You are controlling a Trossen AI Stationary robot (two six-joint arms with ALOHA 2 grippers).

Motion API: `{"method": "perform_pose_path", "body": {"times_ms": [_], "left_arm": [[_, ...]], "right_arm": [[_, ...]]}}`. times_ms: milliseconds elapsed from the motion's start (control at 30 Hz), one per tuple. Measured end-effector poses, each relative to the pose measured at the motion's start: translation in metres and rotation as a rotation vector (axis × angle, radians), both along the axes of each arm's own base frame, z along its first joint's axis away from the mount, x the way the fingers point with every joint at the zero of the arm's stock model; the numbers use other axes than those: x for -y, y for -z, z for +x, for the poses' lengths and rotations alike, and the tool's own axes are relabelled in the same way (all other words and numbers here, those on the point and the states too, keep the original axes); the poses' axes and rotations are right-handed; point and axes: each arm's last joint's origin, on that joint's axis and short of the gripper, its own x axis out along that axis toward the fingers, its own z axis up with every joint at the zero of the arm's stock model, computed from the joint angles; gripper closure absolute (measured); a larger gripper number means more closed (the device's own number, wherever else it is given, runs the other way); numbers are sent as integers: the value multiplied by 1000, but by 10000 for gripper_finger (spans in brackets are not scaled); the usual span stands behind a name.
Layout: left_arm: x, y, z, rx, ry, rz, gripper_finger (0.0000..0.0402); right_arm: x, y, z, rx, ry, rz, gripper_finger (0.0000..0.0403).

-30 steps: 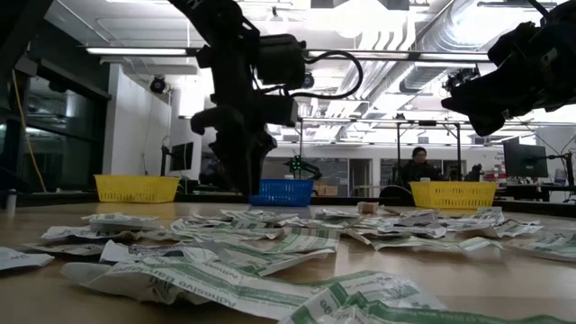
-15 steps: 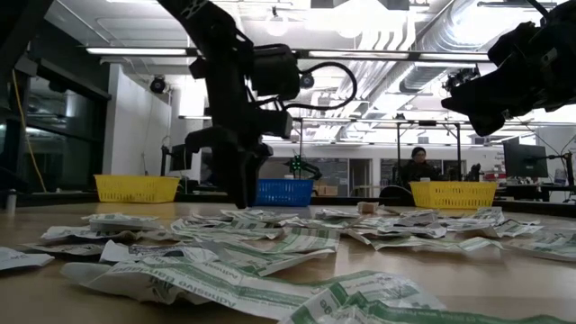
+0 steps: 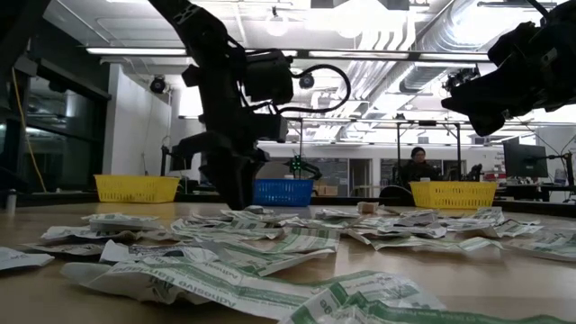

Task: Pick & Place First Aid Supplies
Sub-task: Put the gray towelette pack into the left yellow bin

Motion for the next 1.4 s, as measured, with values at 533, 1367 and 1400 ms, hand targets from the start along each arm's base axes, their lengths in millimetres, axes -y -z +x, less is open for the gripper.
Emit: {"method": "perform_pose_path", "body": {"times_ms": [533, 1367, 1400], "left_arm": [[2, 20, -12, -6, -42, -46, 380], [-4, -16, 3, -12, -95, -11, 401], [-6, -21, 5, -1, -103, -10, 401]], "right_arm": [[0, 0, 0, 0, 0, 0, 274], [0, 0, 0, 0, 0, 0, 274], [0, 0, 0, 0, 0, 0, 274]]}}
